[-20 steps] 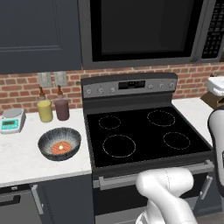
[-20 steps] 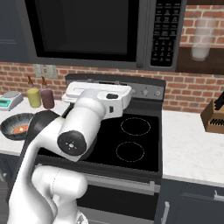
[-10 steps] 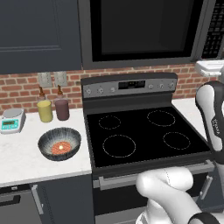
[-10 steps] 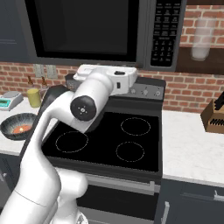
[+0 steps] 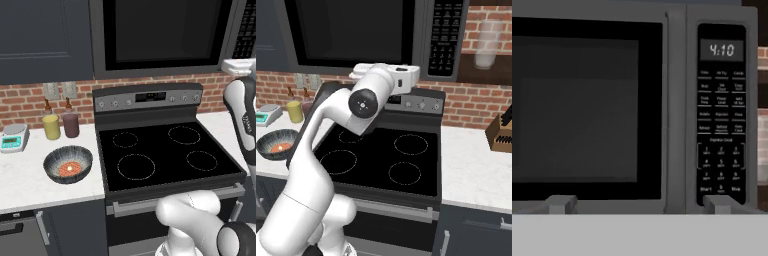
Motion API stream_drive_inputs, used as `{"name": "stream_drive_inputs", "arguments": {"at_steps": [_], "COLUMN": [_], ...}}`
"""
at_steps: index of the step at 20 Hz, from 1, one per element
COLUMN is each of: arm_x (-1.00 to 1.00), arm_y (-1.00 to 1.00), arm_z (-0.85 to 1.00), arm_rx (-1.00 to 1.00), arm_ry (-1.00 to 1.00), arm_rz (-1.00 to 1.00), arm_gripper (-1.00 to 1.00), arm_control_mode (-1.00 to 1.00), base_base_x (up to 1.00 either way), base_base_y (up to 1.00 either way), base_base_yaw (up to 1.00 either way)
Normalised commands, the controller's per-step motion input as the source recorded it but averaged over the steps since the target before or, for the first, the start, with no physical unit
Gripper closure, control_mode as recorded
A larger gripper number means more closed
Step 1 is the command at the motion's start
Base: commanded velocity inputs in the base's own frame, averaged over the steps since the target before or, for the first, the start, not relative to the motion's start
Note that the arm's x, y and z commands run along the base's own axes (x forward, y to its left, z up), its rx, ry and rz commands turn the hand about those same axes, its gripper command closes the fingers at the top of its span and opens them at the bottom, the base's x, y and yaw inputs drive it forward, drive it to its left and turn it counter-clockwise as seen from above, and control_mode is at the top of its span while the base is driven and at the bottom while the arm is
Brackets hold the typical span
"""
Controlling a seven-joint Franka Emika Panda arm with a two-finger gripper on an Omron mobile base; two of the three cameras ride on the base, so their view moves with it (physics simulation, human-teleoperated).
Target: Open the microwave, place the bowl with waffle inside the microwave, then close the microwave door and turn it on.
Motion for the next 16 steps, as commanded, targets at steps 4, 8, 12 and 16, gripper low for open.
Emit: {"name": "stream_drive_inputs", "arguments": {"at_steps": [4, 8, 12, 16], "arm_x": [0.3, 0.33, 0.29, 0.35], "arm_y": [-0.12, -0.15, -0.16, -0.11], "arm_z": [0.0, 0.0, 0.0, 0.0], "arm_rx": [0.0, 0.0, 0.0, 0.0], "arm_ry": [-0.03, -0.1, -0.16, -0.13], "arm_rz": [0.0, 0.0, 0.0, 0.0], "arm_gripper": [-1.0, -1.0, -1.0, -1.0], "arm_control_mode": [-1.0, -1.0, -1.0, -1.0], "base_base_x": [0.0, 0.0, 0.0, 0.0], "base_base_y": [0.0, 0.0, 0.0, 0.0], "base_base_yaw": [0.0, 0.0, 0.0, 0.0]}}
